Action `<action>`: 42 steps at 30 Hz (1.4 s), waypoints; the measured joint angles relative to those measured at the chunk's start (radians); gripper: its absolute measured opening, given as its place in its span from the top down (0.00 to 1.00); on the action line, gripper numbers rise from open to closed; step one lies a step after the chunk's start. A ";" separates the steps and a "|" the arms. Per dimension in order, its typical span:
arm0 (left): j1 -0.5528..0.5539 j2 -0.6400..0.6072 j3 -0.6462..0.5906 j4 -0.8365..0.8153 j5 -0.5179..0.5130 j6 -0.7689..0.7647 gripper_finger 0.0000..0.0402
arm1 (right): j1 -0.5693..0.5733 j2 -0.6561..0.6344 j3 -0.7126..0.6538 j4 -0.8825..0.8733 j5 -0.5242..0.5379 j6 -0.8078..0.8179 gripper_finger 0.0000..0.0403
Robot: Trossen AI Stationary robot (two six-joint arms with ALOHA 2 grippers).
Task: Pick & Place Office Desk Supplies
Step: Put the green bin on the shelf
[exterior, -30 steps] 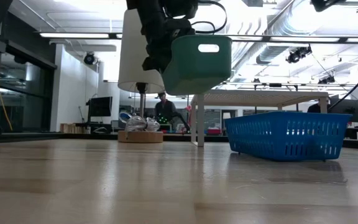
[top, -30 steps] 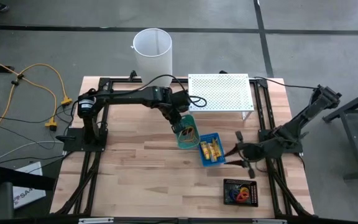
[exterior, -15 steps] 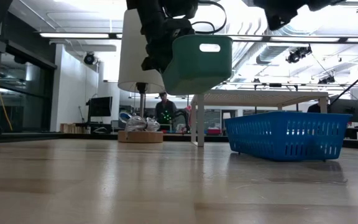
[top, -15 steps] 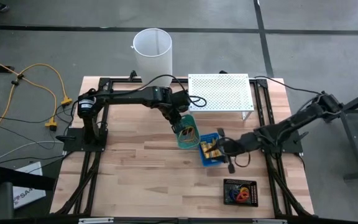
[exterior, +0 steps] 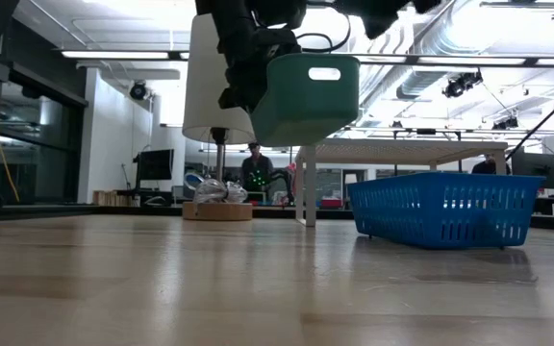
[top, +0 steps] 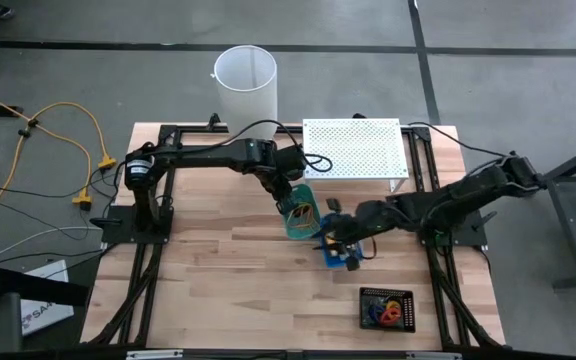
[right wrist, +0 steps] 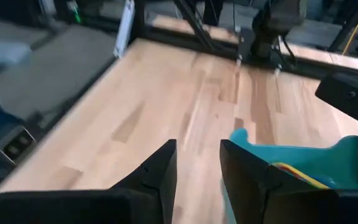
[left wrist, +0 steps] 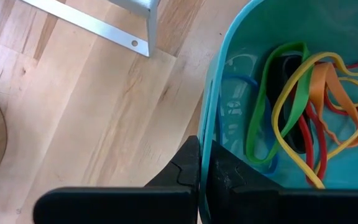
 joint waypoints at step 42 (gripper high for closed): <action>0.000 0.000 0.003 0.047 0.050 0.005 1.00 | -0.070 0.148 0.206 -0.358 -0.016 -0.126 0.72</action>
